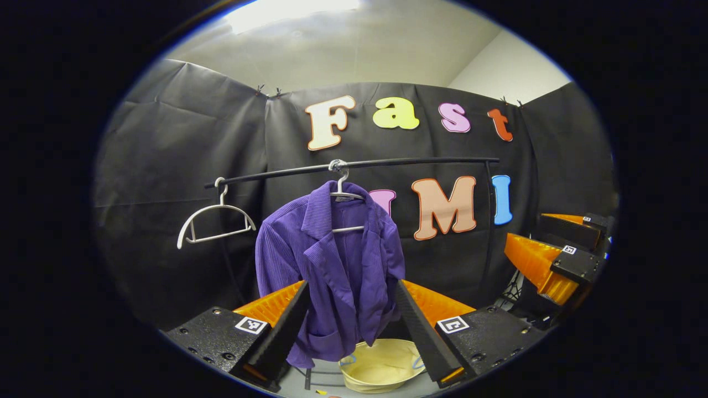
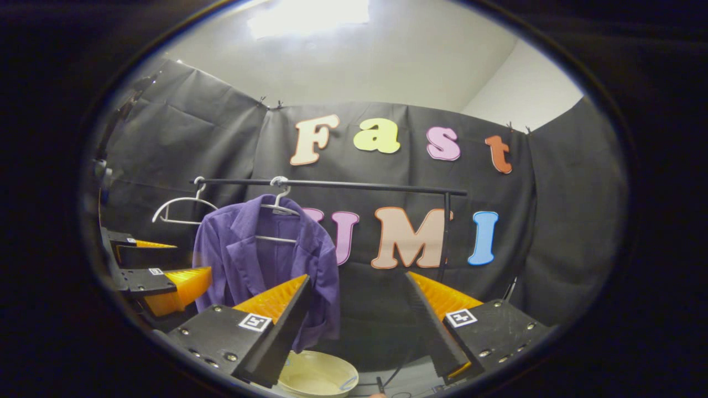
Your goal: Grasp the clothes on the hanger with both hands and then place them into the laundry hamper below.
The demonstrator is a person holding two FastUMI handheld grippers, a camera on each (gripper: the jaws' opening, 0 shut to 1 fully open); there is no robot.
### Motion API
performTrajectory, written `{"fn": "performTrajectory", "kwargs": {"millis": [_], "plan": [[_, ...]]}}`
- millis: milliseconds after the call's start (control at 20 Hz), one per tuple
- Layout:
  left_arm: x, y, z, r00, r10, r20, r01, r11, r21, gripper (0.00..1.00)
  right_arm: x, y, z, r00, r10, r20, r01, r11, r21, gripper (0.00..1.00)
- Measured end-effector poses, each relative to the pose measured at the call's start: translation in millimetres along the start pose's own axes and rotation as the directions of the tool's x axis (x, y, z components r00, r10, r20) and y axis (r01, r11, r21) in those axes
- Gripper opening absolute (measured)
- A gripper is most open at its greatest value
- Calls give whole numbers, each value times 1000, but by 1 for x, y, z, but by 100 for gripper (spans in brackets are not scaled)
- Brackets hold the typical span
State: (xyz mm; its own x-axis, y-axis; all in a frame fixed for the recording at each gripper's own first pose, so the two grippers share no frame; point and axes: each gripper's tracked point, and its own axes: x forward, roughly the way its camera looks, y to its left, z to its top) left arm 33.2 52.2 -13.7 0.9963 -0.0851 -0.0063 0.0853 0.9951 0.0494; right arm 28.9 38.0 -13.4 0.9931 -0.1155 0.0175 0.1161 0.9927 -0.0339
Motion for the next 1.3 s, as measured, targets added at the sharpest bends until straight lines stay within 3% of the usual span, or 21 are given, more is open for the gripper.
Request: {"fn": "performTrajectory", "kwargs": {"millis": [150,600,1000,1100,1150,1300], "plan": [[3,7,-2,1000,-6,-9,6,1000,-3,95,7,5,-1,1000,-7,-2,7,1000,-6,100],[32,20,-13,999,28,-37,-29,1000,-1,93,50,16,-9,999,34,-11,-34,999,-15,99],[104,33,-28,987,142,-77,-143,990,1,95,143,39,-24,986,170,3,-169,985,-15,98],[123,37,-35,977,186,-102,-186,982,2,94,169,46,-27,976,217,6,-217,976,-11,94],[134,38,-39,972,203,-115,-205,979,-3,94,181,50,-29,970,244,6,-244,970,-14,98],[159,46,-48,951,271,-145,-277,961,-16,94,217,61,-33,949,316,9,-315,949,-27,98]]}}
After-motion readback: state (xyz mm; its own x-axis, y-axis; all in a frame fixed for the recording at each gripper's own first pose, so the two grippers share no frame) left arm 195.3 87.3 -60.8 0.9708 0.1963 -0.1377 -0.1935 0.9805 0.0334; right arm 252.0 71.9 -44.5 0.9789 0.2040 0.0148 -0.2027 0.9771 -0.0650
